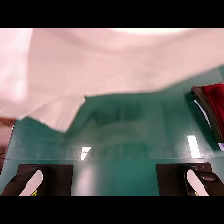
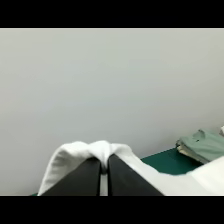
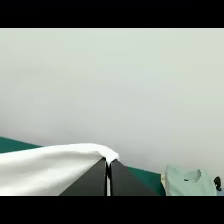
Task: Fold the shirts.
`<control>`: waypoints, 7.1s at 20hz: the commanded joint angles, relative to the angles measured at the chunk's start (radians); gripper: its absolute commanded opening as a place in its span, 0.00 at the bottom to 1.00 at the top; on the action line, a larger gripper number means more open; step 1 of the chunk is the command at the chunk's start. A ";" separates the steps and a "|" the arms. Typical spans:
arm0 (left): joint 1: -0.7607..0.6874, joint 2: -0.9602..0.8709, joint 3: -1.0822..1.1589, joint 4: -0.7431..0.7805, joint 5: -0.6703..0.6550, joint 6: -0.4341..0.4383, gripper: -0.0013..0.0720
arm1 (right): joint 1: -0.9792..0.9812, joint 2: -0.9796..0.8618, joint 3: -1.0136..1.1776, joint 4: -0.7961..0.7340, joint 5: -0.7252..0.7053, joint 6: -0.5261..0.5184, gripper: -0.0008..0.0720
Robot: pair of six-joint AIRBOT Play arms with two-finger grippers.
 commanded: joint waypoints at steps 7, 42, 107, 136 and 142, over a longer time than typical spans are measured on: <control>0.000 -0.018 -0.348 0.013 -0.084 -0.031 0.05 | 0.001 -0.301 0.066 -0.187 0.393 0.074 0.02; -0.232 -0.784 -0.911 0.240 0.183 0.283 0.05 | 0.018 -0.948 -0.444 -0.178 0.096 0.116 0.02; -0.131 -0.167 -1.566 0.236 -0.154 0.141 0.05 | -0.271 -0.285 -1.270 -0.011 0.214 -0.017 0.03; -0.131 -0.463 -1.182 0.003 0.328 0.165 0.05 | -0.023 -0.752 -0.613 -0.072 0.107 0.074 0.03; -0.131 -0.495 -1.178 -0.075 0.476 0.190 0.70 | -0.053 -0.880 -0.500 0.092 0.045 0.077 0.76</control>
